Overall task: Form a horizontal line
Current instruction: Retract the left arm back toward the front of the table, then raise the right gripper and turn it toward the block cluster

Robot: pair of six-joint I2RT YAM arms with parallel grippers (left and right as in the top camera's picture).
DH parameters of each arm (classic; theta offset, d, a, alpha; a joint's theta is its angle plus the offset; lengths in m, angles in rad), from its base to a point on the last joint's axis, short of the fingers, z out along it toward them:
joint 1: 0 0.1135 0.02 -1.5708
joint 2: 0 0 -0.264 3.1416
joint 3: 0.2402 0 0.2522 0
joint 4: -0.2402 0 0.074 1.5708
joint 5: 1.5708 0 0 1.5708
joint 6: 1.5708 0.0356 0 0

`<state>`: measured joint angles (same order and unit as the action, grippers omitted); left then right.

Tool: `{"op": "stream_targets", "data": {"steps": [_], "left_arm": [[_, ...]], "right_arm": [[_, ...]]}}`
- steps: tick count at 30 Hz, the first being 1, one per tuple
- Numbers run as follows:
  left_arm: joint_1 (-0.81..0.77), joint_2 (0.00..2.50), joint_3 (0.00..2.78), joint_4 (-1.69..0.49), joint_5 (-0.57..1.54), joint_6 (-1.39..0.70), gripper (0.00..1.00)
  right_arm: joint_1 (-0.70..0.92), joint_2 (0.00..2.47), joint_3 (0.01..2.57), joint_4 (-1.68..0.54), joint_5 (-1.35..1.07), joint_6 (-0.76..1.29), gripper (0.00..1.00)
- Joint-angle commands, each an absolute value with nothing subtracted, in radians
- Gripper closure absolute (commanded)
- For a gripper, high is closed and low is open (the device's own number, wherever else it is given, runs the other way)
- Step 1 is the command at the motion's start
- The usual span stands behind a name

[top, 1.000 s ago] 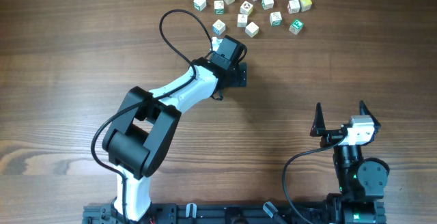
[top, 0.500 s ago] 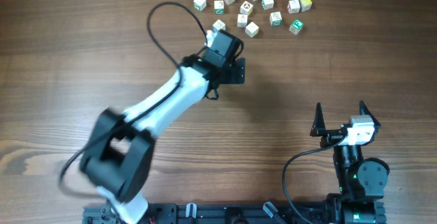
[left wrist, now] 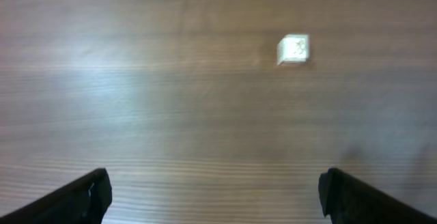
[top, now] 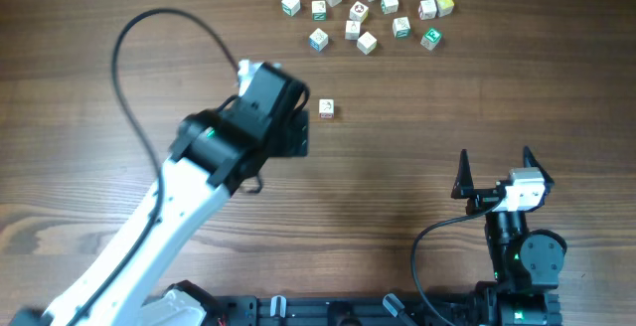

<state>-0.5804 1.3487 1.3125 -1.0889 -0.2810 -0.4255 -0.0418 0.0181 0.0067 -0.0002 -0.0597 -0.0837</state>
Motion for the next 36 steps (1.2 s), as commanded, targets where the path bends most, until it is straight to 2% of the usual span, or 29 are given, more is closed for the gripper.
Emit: {"op": "stream_targets", "data": {"steps": [1, 12, 28, 31, 36], "left_arm": [[-0.577, 1.248, 1.307, -1.217, -0.313, -0.422, 0.00], [-0.577, 1.077, 1.307, -1.551, -0.311, -0.422, 0.00], [-0.577, 1.063, 1.307, -1.564, -0.311, -0.422, 0.00], [-0.577, 1.063, 1.307, -1.565, -0.311, -0.422, 0.00], [-0.577, 1.063, 1.307, -1.564, -0.311, -0.422, 0.00]], "right_arm": [[-0.037, 0.009, 0.005, 0.002, -0.069, -0.078, 0.00], [-0.037, 0.009, 0.005, 0.002, -0.069, -0.078, 0.00], [-0.036, 0.010, 0.005, 0.002, -0.075, -0.110, 0.00], [-0.036, 0.011, 0.005, 0.007, -0.134, 0.109, 0.00], [-0.036, 0.012, 0.005, 0.019, -0.251, 0.838, 0.00]]}}
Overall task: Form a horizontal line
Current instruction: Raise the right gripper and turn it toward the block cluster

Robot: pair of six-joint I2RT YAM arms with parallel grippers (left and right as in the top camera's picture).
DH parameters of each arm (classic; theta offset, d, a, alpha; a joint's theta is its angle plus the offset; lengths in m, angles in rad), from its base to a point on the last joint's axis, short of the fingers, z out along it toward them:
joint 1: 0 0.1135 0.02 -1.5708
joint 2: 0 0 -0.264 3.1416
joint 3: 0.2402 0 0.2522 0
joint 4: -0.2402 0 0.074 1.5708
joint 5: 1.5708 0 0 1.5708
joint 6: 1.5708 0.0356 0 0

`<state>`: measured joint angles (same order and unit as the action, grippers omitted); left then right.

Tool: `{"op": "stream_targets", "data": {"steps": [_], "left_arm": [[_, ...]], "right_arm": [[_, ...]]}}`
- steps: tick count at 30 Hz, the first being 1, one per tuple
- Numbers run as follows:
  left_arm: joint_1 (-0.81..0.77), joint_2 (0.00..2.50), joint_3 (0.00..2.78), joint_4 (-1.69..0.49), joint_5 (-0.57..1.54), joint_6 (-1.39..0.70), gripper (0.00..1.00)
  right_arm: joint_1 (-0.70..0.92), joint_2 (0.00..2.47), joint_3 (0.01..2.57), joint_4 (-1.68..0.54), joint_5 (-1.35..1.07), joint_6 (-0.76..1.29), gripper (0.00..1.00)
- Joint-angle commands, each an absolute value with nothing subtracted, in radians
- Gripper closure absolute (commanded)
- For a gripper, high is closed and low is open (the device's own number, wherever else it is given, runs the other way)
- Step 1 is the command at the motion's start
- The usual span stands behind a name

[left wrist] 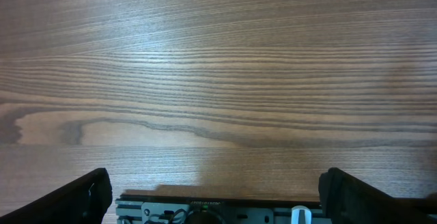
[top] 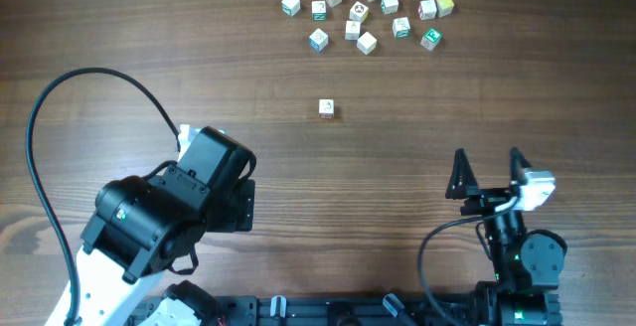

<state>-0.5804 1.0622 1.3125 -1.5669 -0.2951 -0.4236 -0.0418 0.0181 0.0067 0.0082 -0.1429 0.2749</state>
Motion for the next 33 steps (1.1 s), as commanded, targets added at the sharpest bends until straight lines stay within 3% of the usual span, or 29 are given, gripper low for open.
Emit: {"op": "stream_targets", "data": {"steps": [1, 7, 12, 24, 33], "left_arm": [[-0.577, 1.063, 1.307, -1.564, -0.311, -0.422, 0.00], [-0.577, 1.063, 1.307, -1.564, -0.311, -0.422, 0.00], [-0.577, 1.063, 1.307, -1.564, -0.311, -0.422, 0.00], [-0.577, 1.063, 1.307, -1.564, -0.311, -0.422, 0.00], [-0.577, 1.063, 1.307, -1.565, -0.311, -0.422, 0.00]], "right_arm": [[-0.036, 0.013, 0.005, 0.020, -0.263, 0.902, 0.00], [-0.036, 0.018, 0.005, 0.021, -0.244, 1.296, 0.00], [-0.036, 0.018, 0.006, 0.081, -0.401, 1.004, 0.00], [-0.036, 0.080, 0.108, 0.085, -0.410, 0.916, 0.00], [-0.036, 0.365, 0.271, 0.086, -0.468, 0.790, 0.00]]}}
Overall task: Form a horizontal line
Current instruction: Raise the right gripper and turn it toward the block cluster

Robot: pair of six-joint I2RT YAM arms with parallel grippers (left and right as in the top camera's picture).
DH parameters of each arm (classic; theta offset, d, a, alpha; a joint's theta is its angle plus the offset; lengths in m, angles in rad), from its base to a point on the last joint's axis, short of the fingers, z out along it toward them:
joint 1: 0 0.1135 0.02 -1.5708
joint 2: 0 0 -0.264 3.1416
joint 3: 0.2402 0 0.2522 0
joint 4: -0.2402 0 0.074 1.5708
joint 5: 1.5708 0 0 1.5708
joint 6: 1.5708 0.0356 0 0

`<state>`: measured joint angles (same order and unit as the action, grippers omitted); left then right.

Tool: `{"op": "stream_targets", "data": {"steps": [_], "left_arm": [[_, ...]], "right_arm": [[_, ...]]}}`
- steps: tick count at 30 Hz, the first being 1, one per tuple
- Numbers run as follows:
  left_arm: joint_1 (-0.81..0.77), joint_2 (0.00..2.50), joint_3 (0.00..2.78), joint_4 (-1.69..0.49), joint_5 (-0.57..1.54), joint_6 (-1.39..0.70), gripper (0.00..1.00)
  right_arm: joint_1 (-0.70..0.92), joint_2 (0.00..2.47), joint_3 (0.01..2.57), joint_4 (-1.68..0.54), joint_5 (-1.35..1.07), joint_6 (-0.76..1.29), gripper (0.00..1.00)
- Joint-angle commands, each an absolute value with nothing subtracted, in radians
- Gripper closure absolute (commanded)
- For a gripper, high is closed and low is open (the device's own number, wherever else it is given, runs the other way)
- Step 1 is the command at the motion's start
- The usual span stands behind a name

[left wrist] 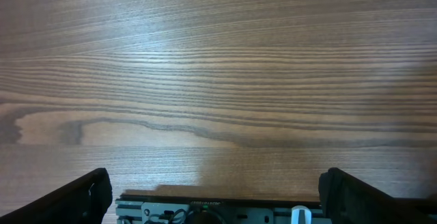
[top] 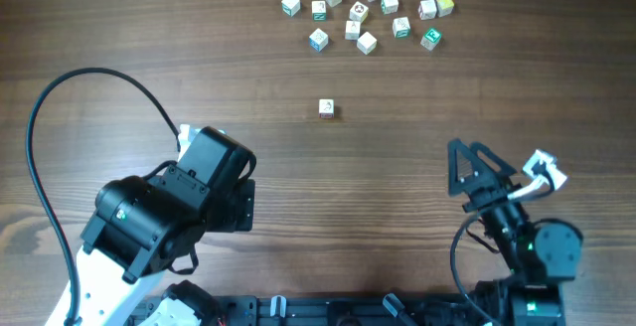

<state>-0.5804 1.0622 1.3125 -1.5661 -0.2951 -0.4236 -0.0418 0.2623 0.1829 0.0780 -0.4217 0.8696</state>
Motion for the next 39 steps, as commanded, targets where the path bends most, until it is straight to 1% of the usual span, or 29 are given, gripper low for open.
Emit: {"op": "stream_targets", "data": {"steps": [1, 12, 16, 18, 19, 20, 21, 24, 27, 29, 31, 34, 39], "left_arm": [[-0.577, 1.063, 1.307, -1.564, -0.311, -0.422, 0.00], [-0.577, 1.063, 1.307, -1.564, -0.311, -0.422, 0.00], [-0.577, 1.063, 1.307, -1.564, -0.311, -0.422, 0.00], [-0.577, 1.063, 1.307, -1.565, -0.311, -0.422, 0.00], [-0.577, 1.063, 1.307, -1.564, -0.311, -0.422, 0.00], [-0.577, 1.063, 1.307, -1.564, -0.311, -0.422, 0.00], [-0.577, 1.063, 1.307, -1.564, -0.311, -0.422, 0.00], [-0.577, 1.063, 1.307, -1.565, -0.311, -0.422, 0.00], [-0.577, 1.063, 1.307, -1.565, -0.311, -0.422, 0.00], [-0.577, 1.063, 1.307, -1.565, -0.311, -0.422, 0.00], [-0.577, 1.063, 1.307, -1.565, -0.311, -0.422, 0.00], [-0.577, 1.063, 1.307, -1.564, -0.311, -0.422, 0.00], [-0.577, 1.063, 1.307, -1.564, -0.311, -0.422, 0.00]], "right_arm": [[-0.036, 0.408, 0.295, 0.084, -0.480, 0.778, 0.00], [-0.036, 0.880, 0.551, 0.068, -0.643, 0.706, 0.00], [-0.036, 1.014, 0.636, 0.059, -0.738, 0.708, 0.00], [-0.036, 1.061, 0.655, 0.100, -0.810, 0.727, 0.00], [-0.037, 1.079, 0.656, 0.134, -0.834, 0.771, 0.00], [-0.037, 1.106, 0.656, 0.155, -0.831, 0.864, 0.00], [-0.037, 1.121, 0.656, 0.156, -0.816, 0.911, 0.00], [-0.036, 1.164, 0.656, 0.161, -0.779, 0.975, 0.00], [-0.031, 1.207, 0.656, 0.260, -0.805, 0.840, 0.00], [-0.019, 1.217, 0.661, 0.324, -0.805, 0.830, 0.01], [-0.016, 1.218, 0.685, 0.322, -0.782, 0.828, 0.01], [-0.012, 1.220, 0.745, 0.259, -0.704, 0.775, 0.01], [0.022, 1.225, 0.884, 0.023, -0.484, 0.617, 0.01]]}}
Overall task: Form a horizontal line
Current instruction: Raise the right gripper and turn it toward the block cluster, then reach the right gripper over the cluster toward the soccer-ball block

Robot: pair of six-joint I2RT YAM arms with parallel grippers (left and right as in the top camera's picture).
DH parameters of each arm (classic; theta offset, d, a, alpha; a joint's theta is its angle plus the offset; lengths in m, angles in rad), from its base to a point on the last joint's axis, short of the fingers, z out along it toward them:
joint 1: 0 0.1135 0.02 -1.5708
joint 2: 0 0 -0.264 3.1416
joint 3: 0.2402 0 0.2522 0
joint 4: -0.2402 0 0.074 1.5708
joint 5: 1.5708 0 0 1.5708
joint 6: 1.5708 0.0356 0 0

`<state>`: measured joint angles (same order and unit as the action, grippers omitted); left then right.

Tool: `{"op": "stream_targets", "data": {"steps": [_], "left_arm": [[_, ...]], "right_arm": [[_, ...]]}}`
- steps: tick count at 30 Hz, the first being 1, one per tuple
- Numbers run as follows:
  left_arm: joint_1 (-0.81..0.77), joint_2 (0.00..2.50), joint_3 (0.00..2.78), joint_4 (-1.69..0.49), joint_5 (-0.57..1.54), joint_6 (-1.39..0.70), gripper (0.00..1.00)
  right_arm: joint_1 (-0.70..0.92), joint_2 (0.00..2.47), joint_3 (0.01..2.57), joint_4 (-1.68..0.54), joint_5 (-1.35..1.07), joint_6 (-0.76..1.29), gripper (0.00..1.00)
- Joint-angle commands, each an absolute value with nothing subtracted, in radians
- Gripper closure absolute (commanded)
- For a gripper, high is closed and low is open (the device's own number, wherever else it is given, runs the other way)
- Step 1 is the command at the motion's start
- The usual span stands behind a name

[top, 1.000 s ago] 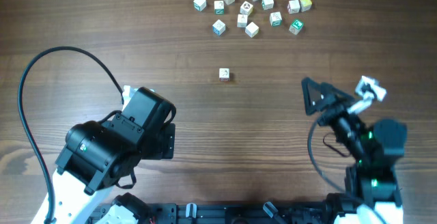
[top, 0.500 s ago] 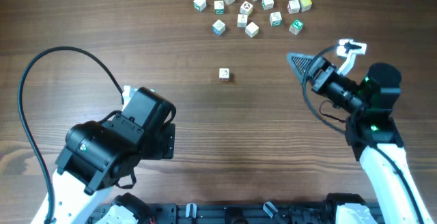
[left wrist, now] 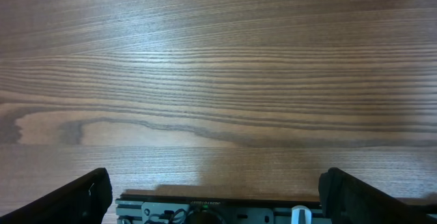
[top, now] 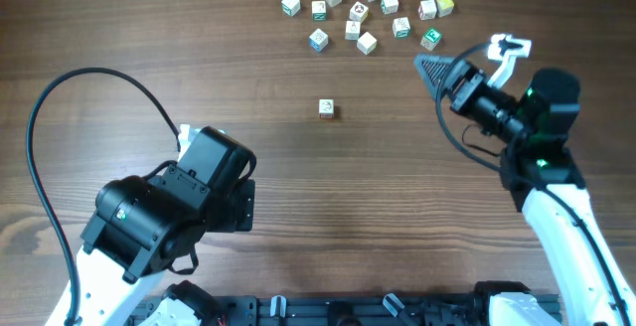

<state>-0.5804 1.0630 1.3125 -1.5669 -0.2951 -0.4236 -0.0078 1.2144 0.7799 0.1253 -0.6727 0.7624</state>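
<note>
Several small lettered cubes [top: 363, 13] lie clustered at the table's far edge. One lone cube [top: 326, 108] sits apart near the middle. My right gripper [top: 425, 65] is stretched toward the cluster's right end, just below the green cube [top: 430, 38], fingers spread, nothing held. My left arm [top: 174, 217] is pulled back at the front left, its fingers hidden under the wrist in the overhead view. In the left wrist view my left gripper [left wrist: 215, 186] is open over bare wood; no cube shows there.
The wooden table [top: 119, 28] carries only the cubes. A black cable [top: 60, 97] loops from the left arm over the left side. The arms' base rail [left wrist: 218, 207] runs along the near edge.
My right arm has moved from the front right corner out to the far right, its gripper now beside the cluster of cubes. The left arm and all cubes are unchanged.
My left arm was stretched over the middle, open, close to the lone cube. It then stood withdrawn at the front left, the cube staying put. My right arm was parked at the front right, then tilted, and now reaches the cluster.
</note>
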Motion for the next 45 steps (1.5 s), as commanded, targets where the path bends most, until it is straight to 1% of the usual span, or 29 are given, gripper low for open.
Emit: {"op": "stream_targets", "data": {"steps": [1, 5, 10, 16, 25, 38, 45], "left_arm": [[-0.577, 1.063, 1.307, -1.565, -0.311, -0.422, 0.00], [-0.577, 1.063, 1.307, -1.565, -0.311, -0.422, 0.00], [-0.577, 1.063, 1.307, -1.565, -0.311, -0.422, 0.00], [-0.577, 1.063, 1.307, -1.564, -0.311, -0.422, 0.00], [-0.577, 1.063, 1.307, -1.565, -0.311, -0.422, 0.00], [-0.577, 1.063, 1.307, -1.564, -0.311, -0.422, 0.00], [-0.577, 1.063, 1.307, -1.564, -0.311, -0.422, 0.00]], "right_arm": [[0.033, 1.231, 0.914, -0.022, -0.441, 0.592, 0.01], [0.072, 1.281, 1.023, -0.139, -0.332, 0.551, 0.01], [0.116, 1.377, 1.148, -0.220, -0.295, 0.549, 0.00], [0.161, 1.557, 1.398, -0.416, -0.202, 0.542, 0.01], [0.194, 1.750, 1.694, -0.635, -0.176, 0.573, 0.01], [0.203, 2.008, 2.033, -0.878, -0.149, 0.579, 0.02], [0.227, 2.100, 2.122, -0.877, -0.150, 0.580, 0.01]]}}
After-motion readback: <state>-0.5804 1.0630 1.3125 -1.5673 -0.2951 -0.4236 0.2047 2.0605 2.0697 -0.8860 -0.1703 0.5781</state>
